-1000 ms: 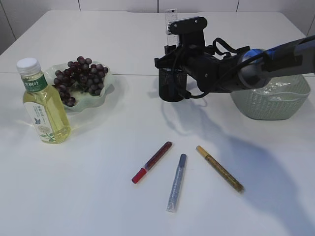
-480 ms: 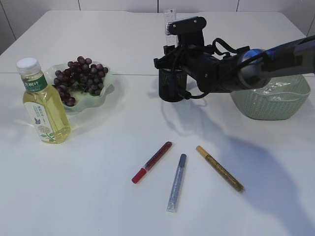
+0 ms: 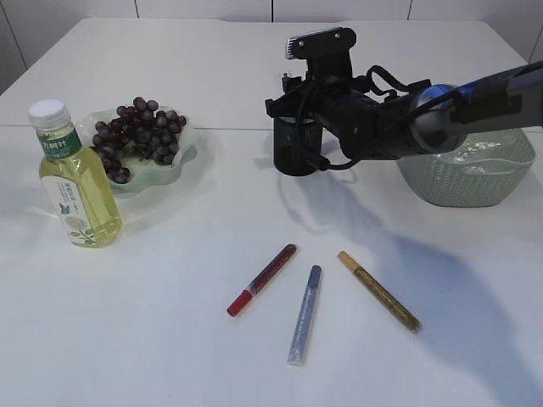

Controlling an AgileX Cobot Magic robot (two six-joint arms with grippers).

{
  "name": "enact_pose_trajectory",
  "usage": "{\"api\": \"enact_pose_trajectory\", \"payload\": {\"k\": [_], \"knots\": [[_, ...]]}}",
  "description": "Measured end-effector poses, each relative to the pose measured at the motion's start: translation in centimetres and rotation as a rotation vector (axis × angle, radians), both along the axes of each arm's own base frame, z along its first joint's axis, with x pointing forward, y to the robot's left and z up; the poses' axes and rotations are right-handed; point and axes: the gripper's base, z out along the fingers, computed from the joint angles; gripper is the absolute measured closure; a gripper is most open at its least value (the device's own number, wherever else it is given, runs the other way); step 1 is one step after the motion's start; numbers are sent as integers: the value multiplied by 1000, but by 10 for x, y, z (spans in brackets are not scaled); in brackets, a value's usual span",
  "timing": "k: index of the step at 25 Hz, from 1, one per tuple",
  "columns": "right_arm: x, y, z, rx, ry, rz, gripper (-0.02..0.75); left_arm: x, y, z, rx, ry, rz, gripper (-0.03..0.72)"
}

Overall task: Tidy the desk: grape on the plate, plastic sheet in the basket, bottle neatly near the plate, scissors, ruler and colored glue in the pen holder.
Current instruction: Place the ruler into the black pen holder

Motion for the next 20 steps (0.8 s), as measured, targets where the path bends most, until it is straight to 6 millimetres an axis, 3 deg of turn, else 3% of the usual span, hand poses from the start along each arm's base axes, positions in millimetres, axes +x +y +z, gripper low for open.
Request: {"api": "enact_pose_trajectory", "payload": {"k": [7, 14, 20], "knots": [[0, 0, 1, 0, -5, 0, 419, 0, 0, 0, 0, 0, 0, 344], [5, 5, 31, 16, -3, 24, 418, 0, 0, 0, 0, 0, 0, 345], [-5, 8, 51, -13, 150, 88, 418, 0, 0, 0, 0, 0, 0, 345]]}}
